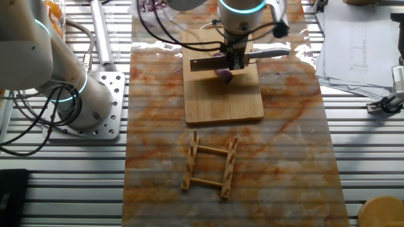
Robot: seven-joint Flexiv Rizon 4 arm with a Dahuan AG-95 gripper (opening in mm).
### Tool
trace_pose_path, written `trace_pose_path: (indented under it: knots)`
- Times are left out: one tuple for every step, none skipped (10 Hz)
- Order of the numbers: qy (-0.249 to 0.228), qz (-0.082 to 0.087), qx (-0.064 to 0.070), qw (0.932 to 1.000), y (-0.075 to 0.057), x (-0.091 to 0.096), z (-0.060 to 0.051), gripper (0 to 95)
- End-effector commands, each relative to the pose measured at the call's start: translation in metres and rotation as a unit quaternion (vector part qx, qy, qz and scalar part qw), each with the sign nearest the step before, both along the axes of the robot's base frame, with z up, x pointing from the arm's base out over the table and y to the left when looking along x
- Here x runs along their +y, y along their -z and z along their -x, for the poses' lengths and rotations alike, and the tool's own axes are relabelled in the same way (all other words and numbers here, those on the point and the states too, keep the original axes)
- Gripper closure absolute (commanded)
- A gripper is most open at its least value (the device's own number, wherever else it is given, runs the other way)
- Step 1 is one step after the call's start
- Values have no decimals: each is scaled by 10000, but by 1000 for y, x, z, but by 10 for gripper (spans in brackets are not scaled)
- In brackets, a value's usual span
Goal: Chop the onions
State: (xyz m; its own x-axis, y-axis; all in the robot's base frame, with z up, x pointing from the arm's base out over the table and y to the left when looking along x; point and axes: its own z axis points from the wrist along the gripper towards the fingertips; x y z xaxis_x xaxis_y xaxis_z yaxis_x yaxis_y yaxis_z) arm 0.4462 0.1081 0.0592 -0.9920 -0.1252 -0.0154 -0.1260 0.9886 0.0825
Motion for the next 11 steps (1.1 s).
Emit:
trace_pose_path:
  knots:
    - [-6, 20, -37, 10000, 2, -1, 3, 950]
    - [-13, 19, -64, 10000, 7, 0, 3, 950]
    - [23, 25, -124, 9999, 15, 6, 5, 950]
    - [28, 57, -132, 9999, 18, 9, 5, 950]
    - [22, 93, -139, 9999, 20, 10, 5, 950]
    - [32, 79, -144, 9999, 20, 10, 4, 950]
    - [59, 44, -150, 9999, 21, 10, 5, 950]
    - [80, 45, -159, 9998, 22, 12, 5, 950]
    - [49, 79, -158, 9998, 21, 11, 5, 950]
    - [-3, 84, -138, 9999, 13, 8, 5, 950]
    - [-39, 37, -130, 9999, 7, 4, 6, 950]
